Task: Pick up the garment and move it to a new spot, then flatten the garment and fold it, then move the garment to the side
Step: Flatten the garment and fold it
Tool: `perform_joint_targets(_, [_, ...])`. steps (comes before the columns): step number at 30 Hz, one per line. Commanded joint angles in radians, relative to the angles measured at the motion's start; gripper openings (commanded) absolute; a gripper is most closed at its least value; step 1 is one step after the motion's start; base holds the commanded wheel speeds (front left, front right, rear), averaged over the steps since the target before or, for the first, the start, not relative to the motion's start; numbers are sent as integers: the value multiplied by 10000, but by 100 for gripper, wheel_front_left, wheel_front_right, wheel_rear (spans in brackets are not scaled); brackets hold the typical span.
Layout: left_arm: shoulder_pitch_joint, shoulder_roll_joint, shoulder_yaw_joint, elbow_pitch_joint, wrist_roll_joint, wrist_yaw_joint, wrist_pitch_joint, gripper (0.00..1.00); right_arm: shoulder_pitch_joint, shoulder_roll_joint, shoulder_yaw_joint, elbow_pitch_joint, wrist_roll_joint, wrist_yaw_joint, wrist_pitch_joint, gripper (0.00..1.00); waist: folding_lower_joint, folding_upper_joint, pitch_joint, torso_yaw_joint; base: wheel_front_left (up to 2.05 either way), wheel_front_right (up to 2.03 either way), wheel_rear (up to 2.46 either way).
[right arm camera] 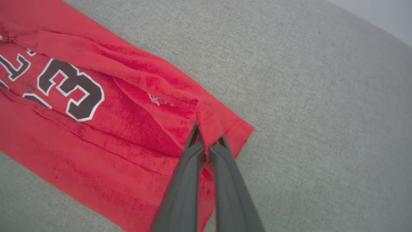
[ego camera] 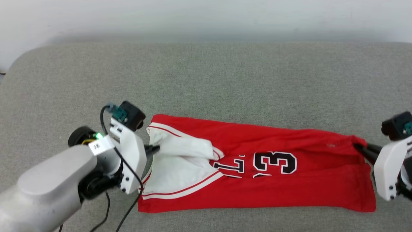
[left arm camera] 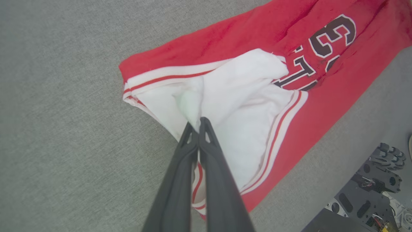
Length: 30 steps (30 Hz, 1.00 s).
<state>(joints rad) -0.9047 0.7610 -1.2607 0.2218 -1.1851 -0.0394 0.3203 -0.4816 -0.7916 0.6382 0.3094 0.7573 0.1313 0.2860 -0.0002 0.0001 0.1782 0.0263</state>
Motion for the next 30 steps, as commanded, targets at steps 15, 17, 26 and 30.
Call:
perform_joint_targets(15, [1808,114,-100,272,-288,410,-511,0,2075,203,-504,-61,346,-12,187,0,2,-1,51,-36,0,0,0])
perform_joint_targets(17, [1836,45,-102,401,-255,355,-554,0,2172,253,-439,3,276,-12,161,0,2,-1,97,-39,0,0,0])
perform_joint_targets(26, [2235,18,523,540,138,656,-2779,100,2133,198,-1183,-383,861,-12,-132,100,2,-1,-254,-205,0,0,0])
perform_joint_targets(30, [2483,-50,742,702,587,1162,-4040,100,2161,-91,-2031,-523,1255,-10,-180,100,2,-1,-390,-199,0,0,0])
